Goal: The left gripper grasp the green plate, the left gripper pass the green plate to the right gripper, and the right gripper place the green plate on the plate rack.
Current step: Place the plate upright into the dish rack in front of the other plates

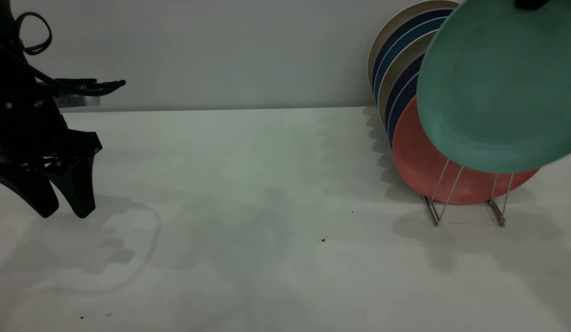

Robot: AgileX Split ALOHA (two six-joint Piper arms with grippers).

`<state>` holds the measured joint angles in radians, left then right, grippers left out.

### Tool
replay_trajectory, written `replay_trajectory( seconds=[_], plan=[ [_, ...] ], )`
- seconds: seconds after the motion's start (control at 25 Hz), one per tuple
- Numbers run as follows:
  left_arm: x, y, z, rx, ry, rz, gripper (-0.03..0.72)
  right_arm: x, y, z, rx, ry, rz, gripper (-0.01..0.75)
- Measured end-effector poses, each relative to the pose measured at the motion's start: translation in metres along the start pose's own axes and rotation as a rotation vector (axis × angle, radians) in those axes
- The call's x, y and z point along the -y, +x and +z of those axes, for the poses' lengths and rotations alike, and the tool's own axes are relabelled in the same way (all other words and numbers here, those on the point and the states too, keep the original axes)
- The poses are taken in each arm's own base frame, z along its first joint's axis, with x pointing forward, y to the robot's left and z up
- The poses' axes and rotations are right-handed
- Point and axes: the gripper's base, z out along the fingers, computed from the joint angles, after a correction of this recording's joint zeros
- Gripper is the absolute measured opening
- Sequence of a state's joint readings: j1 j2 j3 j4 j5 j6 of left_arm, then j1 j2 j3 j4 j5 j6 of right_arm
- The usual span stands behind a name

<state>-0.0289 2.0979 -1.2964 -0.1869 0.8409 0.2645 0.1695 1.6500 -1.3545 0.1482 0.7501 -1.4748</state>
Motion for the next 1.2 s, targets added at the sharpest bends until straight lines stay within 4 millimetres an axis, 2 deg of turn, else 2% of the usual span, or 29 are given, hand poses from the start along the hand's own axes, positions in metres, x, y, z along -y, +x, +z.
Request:
replay_trajectory(
  seconds=[0.2,0.44,0.76,1.2],
  plan=[
    [0.000,0.000,0.000,0.000,-0.001,0.000,0.553,0.015,-0.002,0.011,0.002,0.011,-0.003,0.058],
    [-0.001,0.000,0.000,0.000,-0.010,0.006,0.553,0.027,-0.004,0.015,0.003,0.033,-0.012,0.058],
    [-0.002,0.000,0.000,-0.003,-0.021,0.014,0.553,0.025,0.002,0.035,-0.033,0.010,-0.027,0.058],
    [-0.002,-0.001,0.000,0.008,-0.024,0.017,0.553,0.026,0.009,0.035,-0.118,0.022,-0.005,0.058]
  ],
)
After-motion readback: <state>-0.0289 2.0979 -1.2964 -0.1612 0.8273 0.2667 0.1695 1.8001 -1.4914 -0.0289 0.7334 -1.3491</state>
